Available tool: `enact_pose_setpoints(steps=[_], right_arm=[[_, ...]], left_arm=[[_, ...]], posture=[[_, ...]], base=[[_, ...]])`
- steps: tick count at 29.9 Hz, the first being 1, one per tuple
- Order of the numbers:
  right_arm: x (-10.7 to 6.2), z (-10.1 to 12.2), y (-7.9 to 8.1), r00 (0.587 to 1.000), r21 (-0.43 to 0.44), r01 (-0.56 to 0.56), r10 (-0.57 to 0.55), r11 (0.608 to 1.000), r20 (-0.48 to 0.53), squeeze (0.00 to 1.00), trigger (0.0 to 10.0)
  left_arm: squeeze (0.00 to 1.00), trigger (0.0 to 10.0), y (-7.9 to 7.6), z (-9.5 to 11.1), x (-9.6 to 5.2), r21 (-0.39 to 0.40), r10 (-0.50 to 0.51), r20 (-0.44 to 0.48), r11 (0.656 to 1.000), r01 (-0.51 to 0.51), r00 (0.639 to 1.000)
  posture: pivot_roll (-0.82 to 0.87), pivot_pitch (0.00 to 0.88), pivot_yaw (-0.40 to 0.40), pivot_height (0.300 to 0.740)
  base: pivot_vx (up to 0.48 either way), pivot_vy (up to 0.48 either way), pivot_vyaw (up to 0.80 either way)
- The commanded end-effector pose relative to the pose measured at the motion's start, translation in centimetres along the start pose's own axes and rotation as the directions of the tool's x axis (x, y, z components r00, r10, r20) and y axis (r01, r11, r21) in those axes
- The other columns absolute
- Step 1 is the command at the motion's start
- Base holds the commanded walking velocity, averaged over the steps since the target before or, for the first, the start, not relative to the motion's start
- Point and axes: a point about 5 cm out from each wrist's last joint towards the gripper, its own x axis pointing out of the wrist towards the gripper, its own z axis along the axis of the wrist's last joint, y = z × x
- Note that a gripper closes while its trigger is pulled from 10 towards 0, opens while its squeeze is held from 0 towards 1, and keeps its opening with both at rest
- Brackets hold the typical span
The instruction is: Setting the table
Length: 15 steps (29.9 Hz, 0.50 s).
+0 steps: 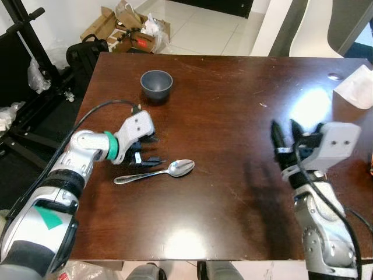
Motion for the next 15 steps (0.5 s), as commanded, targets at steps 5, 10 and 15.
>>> enact_pose_setpoints(steps=[5, 10, 15], right_arm=[[-2.6, -0.6, 3.6, 0.904, 0.042, -0.398, 0.399, 0.917, -0.152, 0.00, 10.0], [-3.8, -0.7, 4.0, 0.852, 0.038, -0.483, 0.479, 0.875, -0.212, 0.00, 10.0], [-3.9, -0.4, 3.7, 0.856, 0.017, -0.479, 0.472, 0.877, -0.213, 0.00, 10.0]], left_arm=[[0.00, 10.0, -1.3, -1.4, 0.5, 0.001, -0.044, -0.051, 0.999, 0.045, 0.998], [0.00, 10.0, -2.0, -1.4, 1.4, -0.017, -0.066, -0.038, 0.998, 0.066, 0.997], [0.00, 10.0, -1.9, -0.2, 2.1, -0.009, -0.076, 0.021, 0.997, 0.076, 0.997]], posture=[[-0.04, 0.004, 0.027, 0.740], [-0.05, 0.003, 0.029, 0.740], [-0.06, 0.004, 0.036, 0.740]], base=[[0.000, 0.000, 0.00], [0.000, 0.000, 0.00], [0.000, 0.000, 0.00]])
